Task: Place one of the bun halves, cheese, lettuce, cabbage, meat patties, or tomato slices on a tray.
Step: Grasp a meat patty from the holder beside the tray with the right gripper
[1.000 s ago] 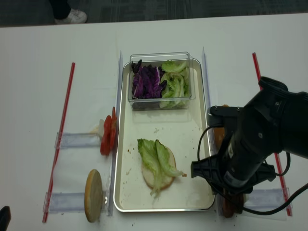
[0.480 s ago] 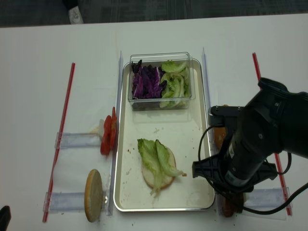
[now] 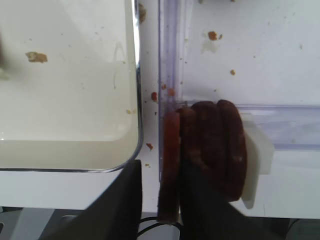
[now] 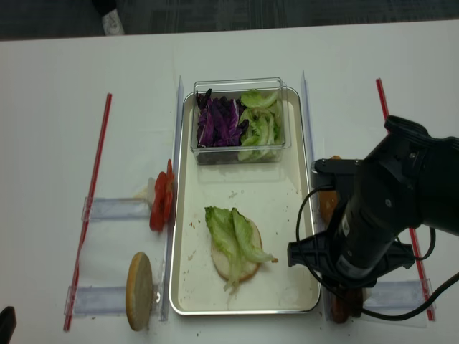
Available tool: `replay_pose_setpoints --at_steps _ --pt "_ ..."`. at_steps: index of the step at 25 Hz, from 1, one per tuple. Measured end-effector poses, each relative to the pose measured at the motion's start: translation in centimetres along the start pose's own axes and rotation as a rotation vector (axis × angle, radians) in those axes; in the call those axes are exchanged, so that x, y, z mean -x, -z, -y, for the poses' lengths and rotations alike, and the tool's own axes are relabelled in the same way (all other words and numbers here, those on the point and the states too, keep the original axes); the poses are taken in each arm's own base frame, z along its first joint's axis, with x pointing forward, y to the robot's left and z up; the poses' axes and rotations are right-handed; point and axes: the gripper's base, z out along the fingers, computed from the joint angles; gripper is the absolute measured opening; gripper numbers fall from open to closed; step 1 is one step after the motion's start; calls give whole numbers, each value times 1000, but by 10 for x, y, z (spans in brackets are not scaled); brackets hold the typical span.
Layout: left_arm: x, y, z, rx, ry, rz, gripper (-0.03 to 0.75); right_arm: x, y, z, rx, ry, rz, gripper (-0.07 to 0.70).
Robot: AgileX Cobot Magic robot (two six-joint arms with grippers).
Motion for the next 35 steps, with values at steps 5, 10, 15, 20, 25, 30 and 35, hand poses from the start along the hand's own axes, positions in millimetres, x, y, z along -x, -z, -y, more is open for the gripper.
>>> replay_pose_setpoints --at_steps 5,10,15,20,25,30,35 --pt "0 0 0 0 0 0 305 0 0 0 -5 2 -3 134" --pt "0 0 0 0 0 0 305 0 0 1 -7 2 -4 85" --pt "0 0 0 0 0 0 305 -1 0 1 -8 -7 -5 83" --pt "0 0 0 0 0 0 305 -1 1 0 -10 -10 -11 83" --pt "0 0 0 0 0 0 305 1 6 -2 -14 -10 -25 82" --pt "0 0 0 0 0 0 305 0 8 -4 -6 -6 -41 81" --pt "0 0 0 0 0 0 305 -2 13 -3 5 -4 -35 79"
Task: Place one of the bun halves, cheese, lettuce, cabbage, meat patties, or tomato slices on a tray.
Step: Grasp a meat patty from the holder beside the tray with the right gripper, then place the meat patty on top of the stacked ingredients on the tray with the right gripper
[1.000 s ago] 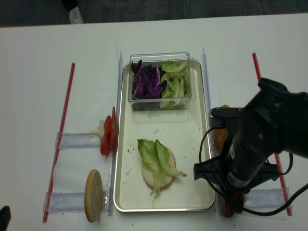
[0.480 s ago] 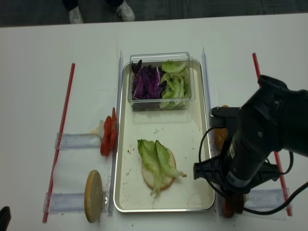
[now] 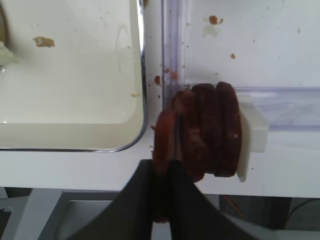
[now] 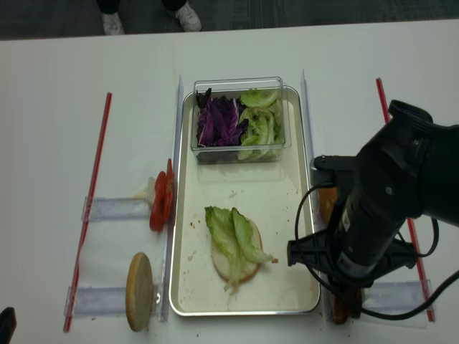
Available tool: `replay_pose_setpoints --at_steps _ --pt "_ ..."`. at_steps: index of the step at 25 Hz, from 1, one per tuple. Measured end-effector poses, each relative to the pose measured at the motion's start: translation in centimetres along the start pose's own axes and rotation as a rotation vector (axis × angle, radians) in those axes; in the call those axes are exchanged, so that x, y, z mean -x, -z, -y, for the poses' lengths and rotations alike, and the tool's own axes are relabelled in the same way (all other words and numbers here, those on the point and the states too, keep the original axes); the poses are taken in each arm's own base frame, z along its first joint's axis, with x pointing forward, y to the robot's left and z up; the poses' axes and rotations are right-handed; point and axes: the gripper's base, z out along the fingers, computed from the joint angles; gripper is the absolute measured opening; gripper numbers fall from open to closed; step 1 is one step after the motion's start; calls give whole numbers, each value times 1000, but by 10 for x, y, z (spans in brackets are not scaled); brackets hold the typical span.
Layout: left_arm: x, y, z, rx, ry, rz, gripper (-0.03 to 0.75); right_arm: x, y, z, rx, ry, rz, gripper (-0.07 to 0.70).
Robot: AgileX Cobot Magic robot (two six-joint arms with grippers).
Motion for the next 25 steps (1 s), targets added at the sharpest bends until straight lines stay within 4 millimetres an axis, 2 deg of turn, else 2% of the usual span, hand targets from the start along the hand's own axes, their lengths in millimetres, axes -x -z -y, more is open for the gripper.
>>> replay_pose_setpoints --at_steps 14,25 --pt "0 0 0 0 0 0 305 -13 30 5 87 40 85 78" --pt "0 0 0 0 0 0 305 -7 38 -17 337 98 182 78"
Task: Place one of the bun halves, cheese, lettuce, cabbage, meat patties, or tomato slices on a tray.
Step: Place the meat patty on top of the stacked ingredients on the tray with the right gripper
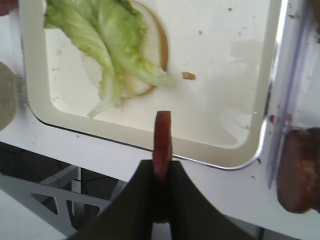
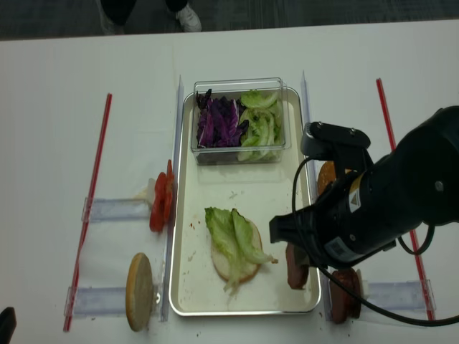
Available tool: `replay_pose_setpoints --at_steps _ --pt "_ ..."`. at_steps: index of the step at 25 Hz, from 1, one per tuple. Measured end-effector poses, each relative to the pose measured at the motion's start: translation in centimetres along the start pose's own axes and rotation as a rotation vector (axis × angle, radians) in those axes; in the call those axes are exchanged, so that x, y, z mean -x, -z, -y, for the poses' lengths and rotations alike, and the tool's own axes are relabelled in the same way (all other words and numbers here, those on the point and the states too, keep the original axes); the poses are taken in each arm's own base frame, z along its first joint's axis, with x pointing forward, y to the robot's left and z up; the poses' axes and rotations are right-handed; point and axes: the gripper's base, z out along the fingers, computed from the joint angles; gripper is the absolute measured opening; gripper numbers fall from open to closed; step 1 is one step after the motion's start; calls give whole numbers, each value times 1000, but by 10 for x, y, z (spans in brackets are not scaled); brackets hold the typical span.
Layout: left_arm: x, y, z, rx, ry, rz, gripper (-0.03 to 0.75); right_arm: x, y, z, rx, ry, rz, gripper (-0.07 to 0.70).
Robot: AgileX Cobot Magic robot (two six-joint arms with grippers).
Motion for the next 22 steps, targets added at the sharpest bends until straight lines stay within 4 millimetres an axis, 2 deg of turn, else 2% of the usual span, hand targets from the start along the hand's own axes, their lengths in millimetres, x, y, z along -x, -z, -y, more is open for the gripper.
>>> replay_pose_setpoints --at_steps 5,17,22 --pt "0 0 0 0 0 0 305 7 -11 -10 103 13 14 78" --pt "0 0 0 0 0 0 305 21 -56 -22 254 26 -34 78" --pt "0 0 0 0 0 0 305 36 -64 -31 286 41 -27 78"
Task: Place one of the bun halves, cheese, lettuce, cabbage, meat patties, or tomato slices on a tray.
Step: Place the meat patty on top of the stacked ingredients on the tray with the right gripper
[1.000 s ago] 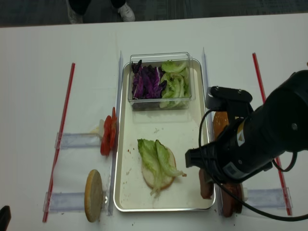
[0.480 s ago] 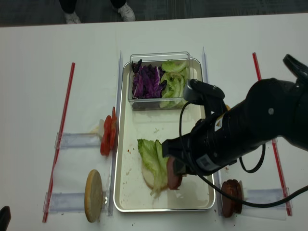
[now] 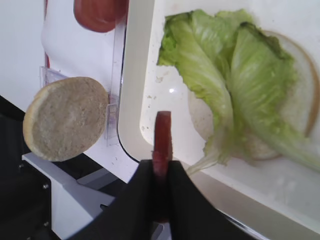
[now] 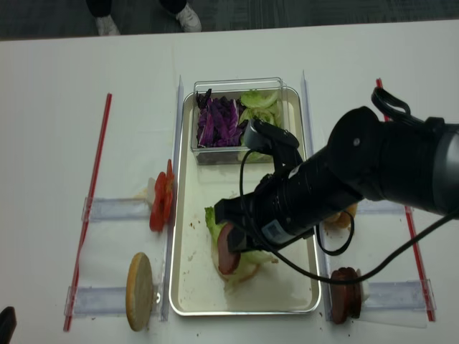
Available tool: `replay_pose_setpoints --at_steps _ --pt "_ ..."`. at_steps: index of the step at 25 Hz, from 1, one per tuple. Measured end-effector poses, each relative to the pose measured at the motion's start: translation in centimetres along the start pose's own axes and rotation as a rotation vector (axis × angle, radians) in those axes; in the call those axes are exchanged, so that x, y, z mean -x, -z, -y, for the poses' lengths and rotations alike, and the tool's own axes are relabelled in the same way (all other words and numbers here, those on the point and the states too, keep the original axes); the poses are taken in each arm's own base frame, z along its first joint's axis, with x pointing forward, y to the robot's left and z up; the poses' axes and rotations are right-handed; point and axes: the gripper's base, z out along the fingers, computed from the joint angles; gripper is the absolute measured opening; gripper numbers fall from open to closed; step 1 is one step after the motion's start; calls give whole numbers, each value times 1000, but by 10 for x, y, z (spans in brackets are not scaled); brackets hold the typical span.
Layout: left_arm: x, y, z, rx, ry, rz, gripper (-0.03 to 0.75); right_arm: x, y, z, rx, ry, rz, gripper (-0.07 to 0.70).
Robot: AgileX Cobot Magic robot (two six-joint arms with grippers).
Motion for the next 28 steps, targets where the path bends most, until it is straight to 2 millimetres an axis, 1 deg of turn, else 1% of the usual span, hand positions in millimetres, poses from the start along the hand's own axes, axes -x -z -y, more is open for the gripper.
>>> replay_pose_setpoints --at_steps 4,7,10,17,22,28 --pt "0 0 0 0 0 0 305 15 2 9 8 -33 -5 78" --pt "0 0 0 0 0 0 305 22 5 19 10 -68 -17 78" --pt "0 0 0 0 0 0 305 25 4 24 31 -76 -34 78" --pt "0 0 0 0 0 0 305 33 -8 32 141 -80 -54 77" --pt "0 0 0 0 0 0 305 33 -23 42 131 -94 -87 76" --pt "0 0 0 0 0 0 305 33 -32 48 128 -118 -102 76"
